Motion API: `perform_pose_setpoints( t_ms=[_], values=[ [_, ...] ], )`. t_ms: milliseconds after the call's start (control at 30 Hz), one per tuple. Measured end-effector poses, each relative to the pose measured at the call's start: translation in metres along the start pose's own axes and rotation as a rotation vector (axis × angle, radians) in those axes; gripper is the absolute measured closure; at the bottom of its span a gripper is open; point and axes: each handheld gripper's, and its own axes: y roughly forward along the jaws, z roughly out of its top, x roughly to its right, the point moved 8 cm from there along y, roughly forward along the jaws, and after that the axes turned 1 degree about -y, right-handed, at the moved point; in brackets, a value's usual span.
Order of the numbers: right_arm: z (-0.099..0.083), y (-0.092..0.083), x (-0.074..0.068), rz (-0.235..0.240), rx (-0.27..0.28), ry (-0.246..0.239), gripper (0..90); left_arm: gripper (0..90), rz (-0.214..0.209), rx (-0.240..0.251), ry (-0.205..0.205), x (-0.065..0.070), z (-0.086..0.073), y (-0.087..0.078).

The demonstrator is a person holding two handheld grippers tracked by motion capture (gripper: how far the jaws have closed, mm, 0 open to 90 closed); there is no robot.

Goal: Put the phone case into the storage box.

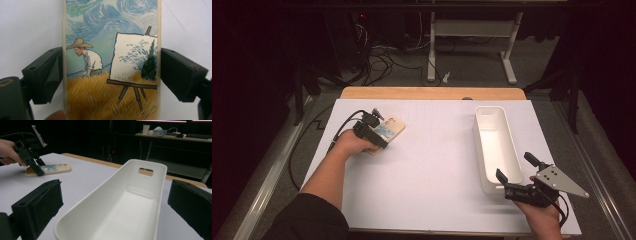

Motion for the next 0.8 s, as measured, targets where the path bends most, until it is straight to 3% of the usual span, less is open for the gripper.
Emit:
perform_pose_setpoints(
  t_ms=[433, 633, 800],
  values=[
    [0.0, 0.0, 0.001, -0.005, 0.004, 0.004, 0.3, 12.9, -0.006, 0.023, 0.022, 0.003, 0.0, -0.007],
    [0.001, -0.001, 0.001, -0.006, 0.006, 0.002, 0.3, 12.9, -0.052, 0.057, -0.004, 0.01, 0.006, -0.018],
    [0.001, 0.0, 0.001, -0.006, 0.003, 0.003, 0.3, 12.8, -0.081, 0.098, 0.0, 0.017, 0.007, -0.029]
  ],
)
